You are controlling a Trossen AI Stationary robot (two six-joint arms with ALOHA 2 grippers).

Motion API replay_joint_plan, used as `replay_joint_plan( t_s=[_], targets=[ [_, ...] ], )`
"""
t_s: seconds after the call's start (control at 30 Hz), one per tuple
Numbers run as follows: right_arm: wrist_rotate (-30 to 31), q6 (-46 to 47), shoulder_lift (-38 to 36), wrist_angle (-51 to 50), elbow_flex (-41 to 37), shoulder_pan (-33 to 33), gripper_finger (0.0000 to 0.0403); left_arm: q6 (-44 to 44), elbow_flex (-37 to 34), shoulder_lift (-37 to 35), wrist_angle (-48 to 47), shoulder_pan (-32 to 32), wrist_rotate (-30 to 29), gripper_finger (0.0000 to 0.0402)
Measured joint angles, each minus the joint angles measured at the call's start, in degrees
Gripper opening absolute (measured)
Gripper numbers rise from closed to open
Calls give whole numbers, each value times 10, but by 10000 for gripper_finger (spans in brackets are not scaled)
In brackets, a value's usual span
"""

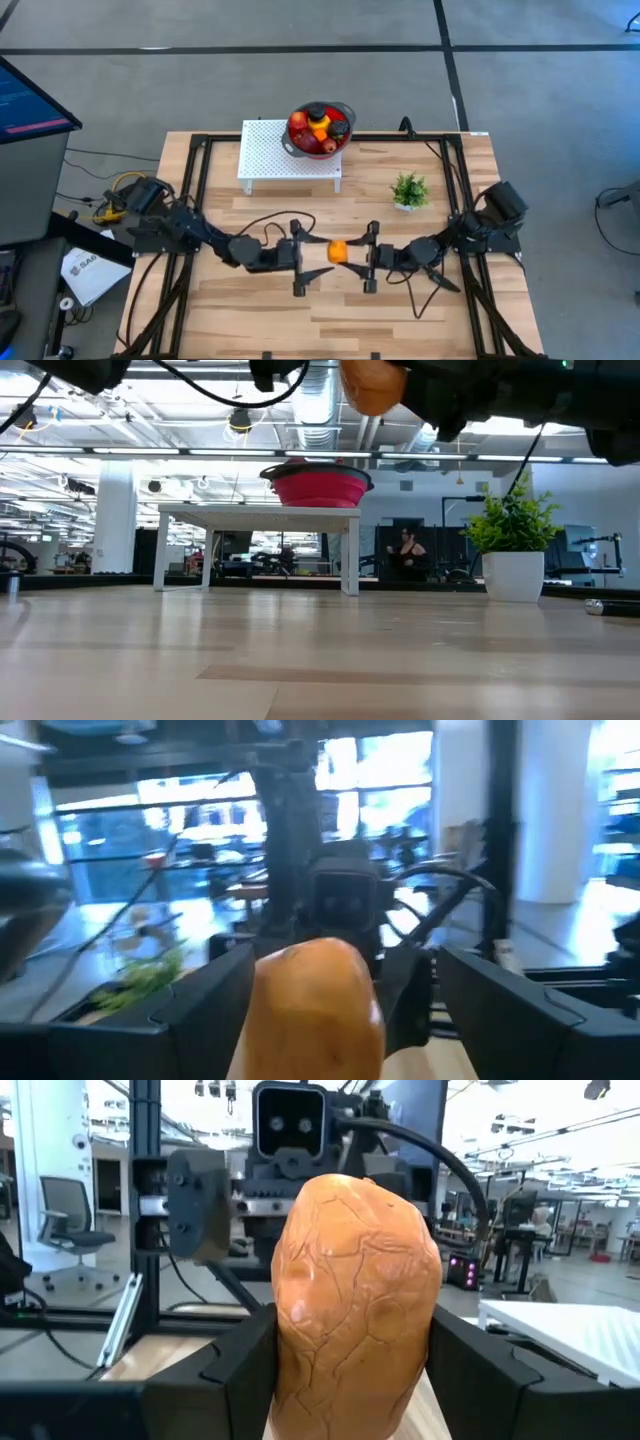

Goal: Pick & Place Fruit
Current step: Put the yellow mango into the red strainer bowl on the shelf

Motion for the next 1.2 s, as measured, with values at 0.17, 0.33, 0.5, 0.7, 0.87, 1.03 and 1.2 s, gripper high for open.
replay_joint_plan(
  t_s=[0.17, 0.33, 0.5, 0.7, 0.87, 1.03, 1.2],
  targets=[
    [-2, -7, 2, -2, 12, 0, 219, -51, 0, 1, -22, 30, 45, 333],
    [-1, -6, 2, -3, 12, 0, 219, -103, 0, 2, -42, 44, 27, 338],
    [-2, -6, 2, -4, 12, 0, 219, -102, 0, 2, -42, 43, 33, 291],
    [2, 23, 1, -25, 12, -4, 223, -101, -1, 2, -46, 43, 46, 198],
    [14, 36, 0, -81, 13, -4, 260, -101, -1, 3, -49, 44, 48, 189],
    [25, 88, -18, -228, 12, -1, 304, -109, 0, 1, -43, 41, 48, 219],
    [43, 202, -48, -387, 12, 9, 316, -55, 29, -31, -121, 34, -29, 216]
  ],
)
